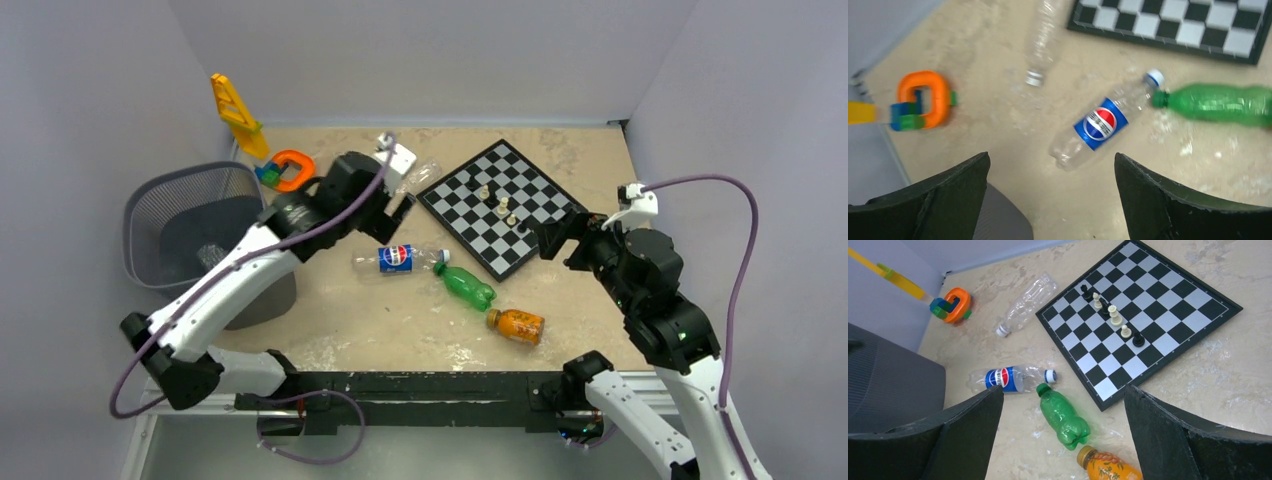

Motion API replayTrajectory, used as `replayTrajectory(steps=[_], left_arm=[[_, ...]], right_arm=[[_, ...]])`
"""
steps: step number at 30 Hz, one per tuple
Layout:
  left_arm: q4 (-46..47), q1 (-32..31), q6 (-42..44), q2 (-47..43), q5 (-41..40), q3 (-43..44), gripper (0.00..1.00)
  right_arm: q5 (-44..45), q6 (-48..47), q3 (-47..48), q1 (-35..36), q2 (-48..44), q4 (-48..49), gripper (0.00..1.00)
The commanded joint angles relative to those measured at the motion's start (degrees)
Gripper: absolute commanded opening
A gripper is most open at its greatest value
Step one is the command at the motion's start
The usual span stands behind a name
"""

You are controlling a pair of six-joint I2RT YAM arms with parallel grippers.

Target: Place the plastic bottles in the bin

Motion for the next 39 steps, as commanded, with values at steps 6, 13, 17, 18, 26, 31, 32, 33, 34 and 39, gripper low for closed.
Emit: replayTrajectory(steps=[6, 13, 17, 18, 26, 31, 32, 33, 34, 39], left_arm=[[4.49, -1.53, 5.84, 17.84, 18.04, -6.70, 0.91], [4.88, -1.48, 7.71, 27.93, 17.54, -5.09, 0.90], [6.41, -1.45, 8.55, 32.53, 13.26, -4.98, 0.90], [7.12, -1.47, 8.48, 33.12, 12.69, -5.19, 0.90], [11.25, -1.20, 7.36, 38.13, 12.03, -6.07, 0.91], [9.96, -1.09, 6.13, 38.50, 11.08, -5.88, 0.68], [9.37, -1.09, 5.25, 37.82, 10.50, -5.82, 0.59], [8.94, -1.09, 4.42, 36.65, 10.33, -5.91, 0.50], [8.77, -1.12, 3.81, 35.11, 10.46, -6.24, 0.42], [4.97, -1.11, 2.08, 25.68, 9.28, -6.27, 0.32]], right_arm=[[1.96, 3.21, 1.32, 0.11, -2.53, -0.18, 0.94], [3.93, 3.77, 2.04, 0.11, -3.55, -2.82, 0.94], [3.98, 4.08, 1.35, 0.11, -4.22, -3.26, 0.94], [3.95, 4.12, 1.32, 0.11, -4.34, -3.41, 0.94], [4.61, 4.74, 1.27, 0.07, -3.41, -3.70, 0.94], [4.49, 5.04, 1.70, 0.09, -2.85, -3.47, 0.94], [5.17, 5.31, 1.89, 0.11, -2.68, -3.90, 0.94], [5.33, 6.00, 2.11, 0.11, -2.45, -4.44, 0.95], [5.35, 6.29, 2.31, 0.11, -2.19, -4.80, 0.95], [5.97, 6.42, 2.91, 0.11, -1.89, -5.49, 0.95]])
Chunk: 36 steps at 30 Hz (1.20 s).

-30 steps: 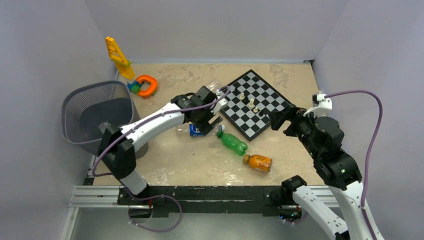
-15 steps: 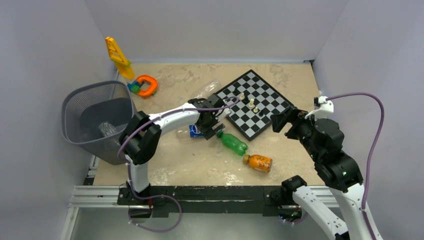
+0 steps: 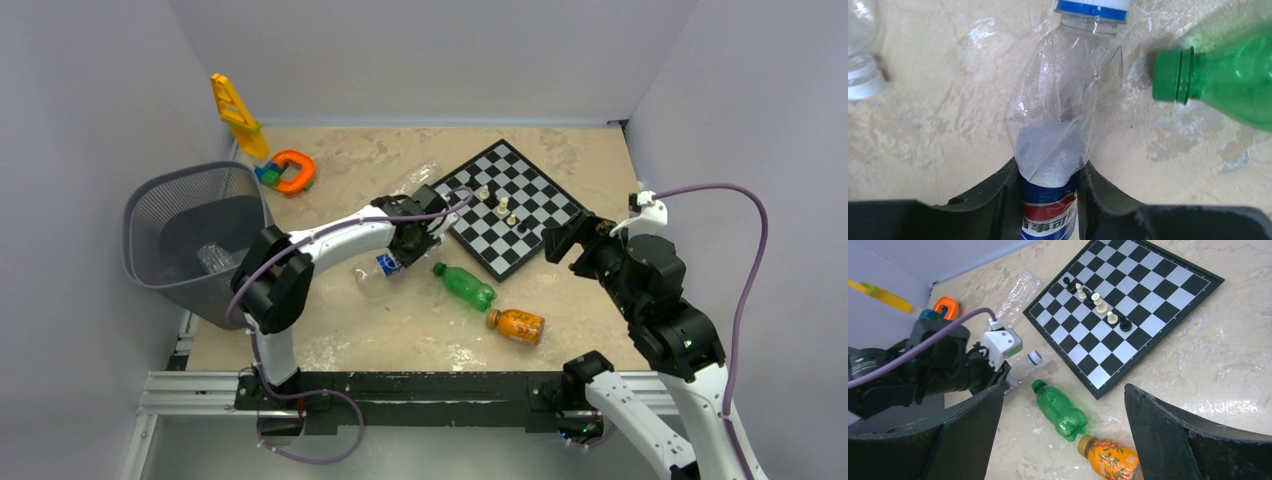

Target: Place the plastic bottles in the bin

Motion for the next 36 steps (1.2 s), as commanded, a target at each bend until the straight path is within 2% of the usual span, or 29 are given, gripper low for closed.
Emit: replayTrajectory(steps=[1, 7, 10, 14, 16, 22, 25, 27, 28, 30, 31, 36], left_arm=[[-4.81, 0.15, -2.72, -11.91, -2.46, 1.98, 0.31], [-9.06, 1.26, -4.23, -28.55, -7.21, 12.40, 0.28], [-8.81, 3.18, -4.57, -35.54, -11.58, 17.62, 0.20], [-6.14, 6.36, -4.61, -44.06, -23.62, 19.16, 0.06], [-2.66, 8.18, -3.96, -48.40, -30.86, 16.72, 0.04], [13.85, 15.25, 2.73, -60.20, -42.60, 2.34, 0.07], [16.41, 17.44, 3.53, -62.55, -44.84, -2.81, 0.09], [16.57, 18.68, 2.53, -63.42, -45.67, -4.98, 0.15], [15.82, 18.96, 1.45, -63.53, -46.33, -5.30, 0.30], [14.01, 19.01, -0.59, -64.11, -46.96, -4.83, 0.90], [13.21, 18.98, -1.61, -64.61, -46.58, -4.38, 0.99], [11.88, 18.97, -3.37, -66.47, -42.30, -1.95, 1.00]], right_arm=[[1.99, 1.15, 2.57, 0.20, -0.31, -0.54, 0.95], [2.41, 1.15, 3.33, 0.20, 0.04, -1.20, 0.96], [2.27, 1.28, 3.34, 0.18, -0.30, -1.30, 0.96], [1.46, 1.61, 2.42, 0.20, -1.14, -0.56, 0.96], [0.85, 1.78, 2.05, 0.16, -1.26, -0.18, 0.96], [-1.24, 1.24, 2.03, 0.16, -0.22, 0.65, 0.96], [-1.82, 1.32, 2.22, 0.20, -0.72, 0.74, 0.96], [-1.97, 1.13, 2.03, 0.20, -1.37, 0.74, 0.96], [-2.17, 0.96, 1.86, 0.20, -1.66, 0.87, 0.97], [-2.25, 0.72, 1.67, 0.20, -2.11, 0.46, 0.99], [-2.20, 0.71, 1.53, 0.20, -2.32, 0.21, 0.99], [-2.46, 1.20, 0.48, 0.20, -3.57, 0.00, 0.99]])
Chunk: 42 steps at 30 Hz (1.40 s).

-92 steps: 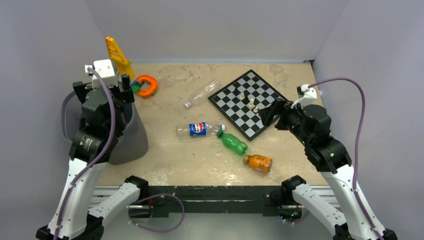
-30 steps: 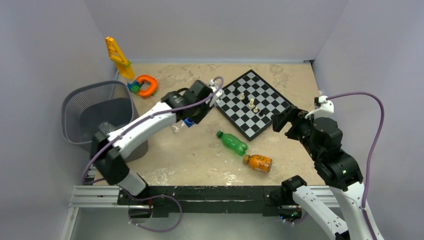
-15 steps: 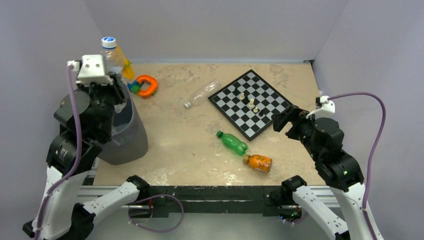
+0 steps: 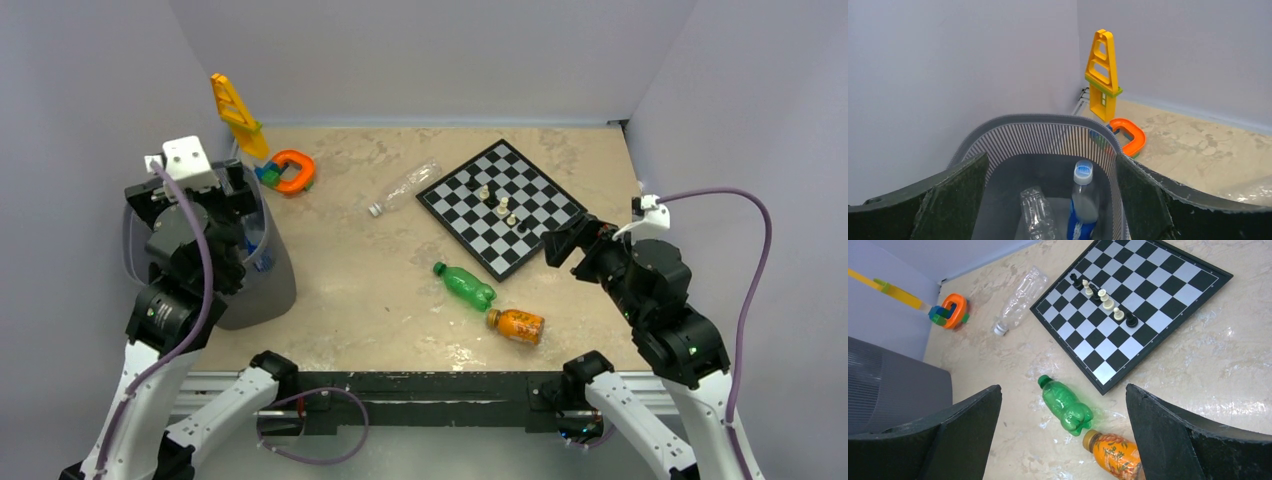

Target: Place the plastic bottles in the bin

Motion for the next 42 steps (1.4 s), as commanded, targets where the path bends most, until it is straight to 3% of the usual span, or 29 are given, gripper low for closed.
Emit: replayTrajectory(steps=[1, 7, 11, 18, 21, 30, 42], left_arm=[[-0.47, 0.45, -2.84, -2.03, 2.64, 4.62, 1.00], [-17.10, -1.39, -7.67, 8.25, 17.28, 16.37, 1.00], [-17.82, -8.35, -5.09, 18.37, 20.62, 19.30, 1.00], [-25.77, -12.53, -10.13, 40.65, 34.03, 30.42, 1.00], [-24.66, -12.65, -10.43, 48.96, 37.54, 32.45, 1.00], [-20.50, -11.69, -8.25, 71.29, 35.20, 41.76, 1.00], [-6.42, -4.74, -7.03, 80.78, 40.73, 38.06, 1.00]], right_arm=[[-0.62, 0.60, -0.55, 0.35, -2.54, 1.43, 0.99], [-0.41, 0.80, -1.28, 0.35, -3.46, 2.04, 0.99], [-0.17, 0.78, -1.57, 0.34, -3.01, 2.21, 0.99], [-0.11, 0.91, -1.55, 0.35, -3.02, 1.81, 0.99], [0.00, -0.14, -0.72, 0.35, -2.49, 1.31, 0.98], [1.03, -1.35, 0.09, 0.35, -1.62, 0.20, 0.98], [0.03, -2.89, -1.55, 0.35, 2.16, 2.55, 0.98]])
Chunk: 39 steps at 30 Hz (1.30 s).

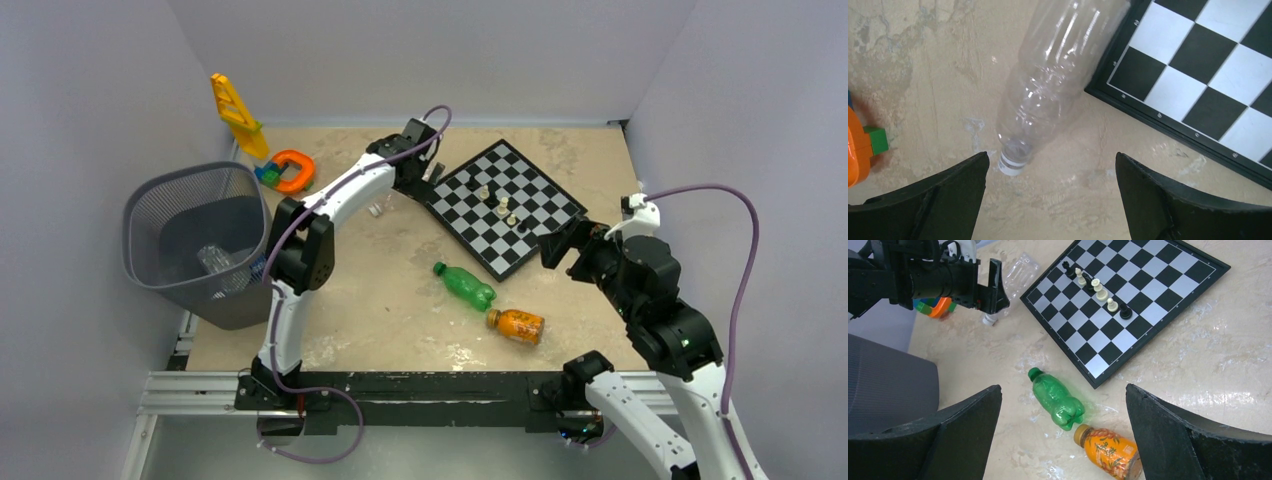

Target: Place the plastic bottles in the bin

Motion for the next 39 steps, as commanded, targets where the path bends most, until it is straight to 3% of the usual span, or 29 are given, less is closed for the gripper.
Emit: replayTrajectory(steps=[1, 8, 13, 15, 20, 25, 34, 39], left_arm=[[8.13, 3.31, 0.42, 0.19, 4.40, -0.53, 1.00], [5.57, 4.76, 1.24, 6.35, 11.86, 4.77, 0.95], [4.07, 4.77, 0.05, 9.98, 11.51, 7.07, 0.92], [2.55, 4.73, -0.34, 11.04, 11.09, 8.48, 0.86], [2.99, 4.72, -1.18, 8.02, 8.81, 5.77, 0.59], [5.61, 4.59, -2.84, -3.76, 7.68, -2.31, 0.38], [2.60, 0.87, -4.45, -33.92, 4.82, -8.86, 0.38], [3.92, 1.08, -4.58, -53.72, -6.46, -16.79, 0.27]], right_arm=[[-0.37, -1.27, 0.32, 0.16, 1.66, 3.06, 0.98], [-1.51, -1.37, 0.47, 0.16, 4.31, 4.60, 0.98], [-1.32, -1.32, 0.48, 0.16, 4.55, 4.94, 0.98], [-1.35, -1.15, 0.32, 0.16, 4.54, 5.02, 0.98], [-1.59, -1.05, 0.45, 0.16, 4.55, 5.04, 0.98], [-2.06, -1.04, 0.32, 0.16, 4.28, 5.55, 0.98], [-4.97, -0.66, -0.81, 0.16, 3.94, 7.86, 0.98], [-5.43, -0.70, -1.55, 0.16, 3.06, 8.19, 0.97]])
